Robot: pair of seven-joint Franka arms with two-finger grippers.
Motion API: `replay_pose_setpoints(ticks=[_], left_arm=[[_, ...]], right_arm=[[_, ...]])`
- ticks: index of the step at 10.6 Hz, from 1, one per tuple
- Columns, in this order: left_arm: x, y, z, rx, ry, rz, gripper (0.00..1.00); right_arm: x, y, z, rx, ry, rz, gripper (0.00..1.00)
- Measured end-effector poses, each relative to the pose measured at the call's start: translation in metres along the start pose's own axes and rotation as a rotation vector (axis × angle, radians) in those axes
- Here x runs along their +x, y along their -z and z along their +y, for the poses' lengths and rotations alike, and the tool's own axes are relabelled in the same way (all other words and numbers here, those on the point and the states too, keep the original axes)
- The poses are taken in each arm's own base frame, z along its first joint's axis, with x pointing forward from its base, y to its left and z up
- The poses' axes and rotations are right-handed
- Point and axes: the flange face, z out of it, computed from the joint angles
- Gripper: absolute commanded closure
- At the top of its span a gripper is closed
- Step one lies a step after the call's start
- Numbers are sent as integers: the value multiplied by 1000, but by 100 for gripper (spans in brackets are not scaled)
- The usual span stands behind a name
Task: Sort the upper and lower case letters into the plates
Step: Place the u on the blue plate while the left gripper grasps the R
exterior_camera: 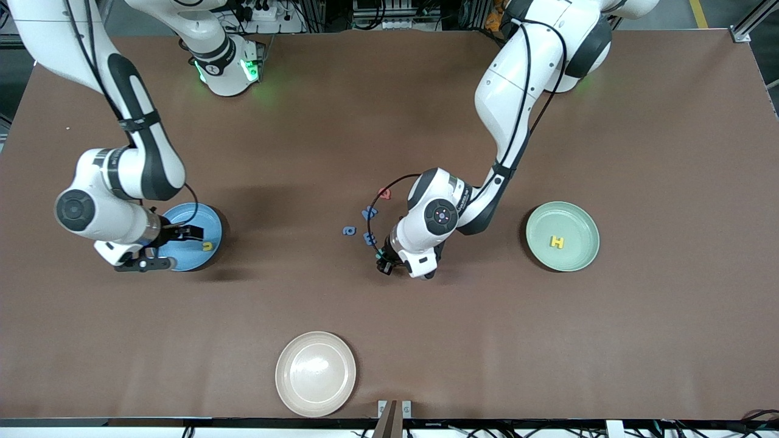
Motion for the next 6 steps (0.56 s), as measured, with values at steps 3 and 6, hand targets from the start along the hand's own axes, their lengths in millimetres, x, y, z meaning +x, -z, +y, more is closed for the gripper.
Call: replay_pose_setpoints(ticks=[3, 6], left_arm=[[0, 0, 0, 2, 1, 0, 65], [0, 0, -1, 7, 2, 0, 75]], right_arm=[[4, 3, -47, 3, 78, 14, 0], [9, 14, -89, -4, 147, 39, 0]])
